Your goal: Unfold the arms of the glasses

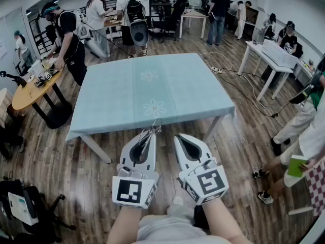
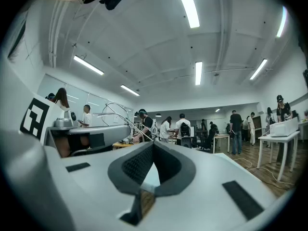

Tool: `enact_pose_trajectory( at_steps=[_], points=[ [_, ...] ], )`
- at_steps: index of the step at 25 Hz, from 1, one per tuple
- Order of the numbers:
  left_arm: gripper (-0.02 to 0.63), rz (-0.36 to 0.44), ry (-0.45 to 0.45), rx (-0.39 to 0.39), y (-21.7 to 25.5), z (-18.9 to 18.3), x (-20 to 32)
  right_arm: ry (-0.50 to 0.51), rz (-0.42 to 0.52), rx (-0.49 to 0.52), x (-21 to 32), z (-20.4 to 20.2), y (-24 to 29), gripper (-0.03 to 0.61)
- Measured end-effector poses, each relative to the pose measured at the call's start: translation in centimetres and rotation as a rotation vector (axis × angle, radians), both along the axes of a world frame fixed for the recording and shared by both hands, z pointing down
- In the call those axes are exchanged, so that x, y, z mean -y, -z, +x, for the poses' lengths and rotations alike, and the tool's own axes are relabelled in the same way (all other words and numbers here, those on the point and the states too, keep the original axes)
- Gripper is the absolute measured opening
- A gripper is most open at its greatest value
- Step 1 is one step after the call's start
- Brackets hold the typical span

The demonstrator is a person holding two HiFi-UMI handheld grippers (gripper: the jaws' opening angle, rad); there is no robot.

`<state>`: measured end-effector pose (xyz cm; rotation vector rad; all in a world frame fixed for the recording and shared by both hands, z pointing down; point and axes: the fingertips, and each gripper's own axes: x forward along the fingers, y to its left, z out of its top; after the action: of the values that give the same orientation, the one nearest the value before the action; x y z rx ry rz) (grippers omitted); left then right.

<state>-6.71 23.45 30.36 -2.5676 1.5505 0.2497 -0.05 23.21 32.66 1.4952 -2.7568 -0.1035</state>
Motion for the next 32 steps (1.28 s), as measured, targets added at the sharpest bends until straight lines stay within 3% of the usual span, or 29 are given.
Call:
enact_pose_trajectory(
  at_steps=[13, 21, 32],
  points=[
    [0.008, -0.029, 0.012, -0.034, -0.5, 4.2, 5.5, 0.078, -0.019, 0.049, 5.4, 3.9, -0.4, 0.006],
    [0.008, -0.031, 0.059, -0.067, -0.7, 5.9, 8.4, 0.147, -0.013, 0.024, 8.4, 5.3, -0.4, 0.006],
    [0.008, -0.027, 0.064, -0.066, -0.1, 7.4, 13.1, 0.159, -0.007, 0.044, 12.8, 6.7, 0.0, 0.006]
  ],
)
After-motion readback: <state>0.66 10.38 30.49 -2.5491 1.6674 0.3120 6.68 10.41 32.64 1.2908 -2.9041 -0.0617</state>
